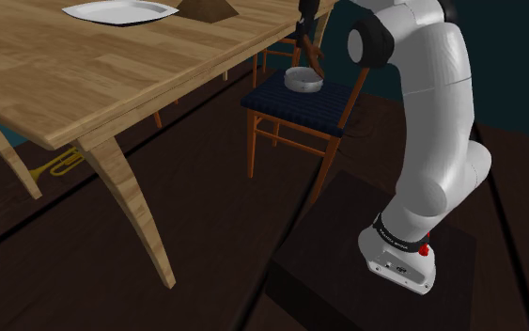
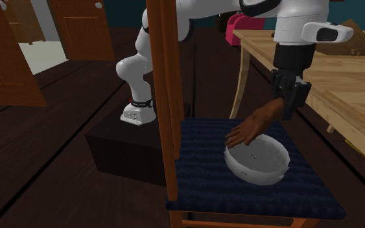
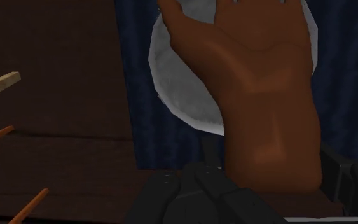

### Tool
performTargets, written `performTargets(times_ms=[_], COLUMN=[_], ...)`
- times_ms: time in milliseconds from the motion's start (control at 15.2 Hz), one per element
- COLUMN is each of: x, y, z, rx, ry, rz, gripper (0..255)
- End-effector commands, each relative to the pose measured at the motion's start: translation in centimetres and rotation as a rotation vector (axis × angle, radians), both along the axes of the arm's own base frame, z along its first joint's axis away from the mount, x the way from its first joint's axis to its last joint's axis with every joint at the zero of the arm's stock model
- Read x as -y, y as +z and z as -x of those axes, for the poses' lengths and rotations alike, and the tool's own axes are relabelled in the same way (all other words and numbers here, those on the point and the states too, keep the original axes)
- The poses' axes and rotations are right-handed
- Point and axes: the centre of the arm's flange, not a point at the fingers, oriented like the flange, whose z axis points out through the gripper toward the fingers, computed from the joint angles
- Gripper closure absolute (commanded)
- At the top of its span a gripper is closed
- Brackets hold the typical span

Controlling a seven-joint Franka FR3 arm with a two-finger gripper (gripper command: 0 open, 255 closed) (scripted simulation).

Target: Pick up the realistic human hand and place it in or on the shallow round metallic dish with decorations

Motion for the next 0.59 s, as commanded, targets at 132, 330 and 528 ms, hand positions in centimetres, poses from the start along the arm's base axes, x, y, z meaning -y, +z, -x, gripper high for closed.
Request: performTargets(times_ms=[132, 330, 528], x=[0.1, 0.1, 0.1], y=[-3.8, -5.4, -7.0], z=[-0.9, -0.9, -0.9], rx=[-0.01, -0.01, -0.01], ry=[0.005, 0.005, 0.005], rz=[-0.007, -0.007, -0.007], gripper=[255, 255, 255])
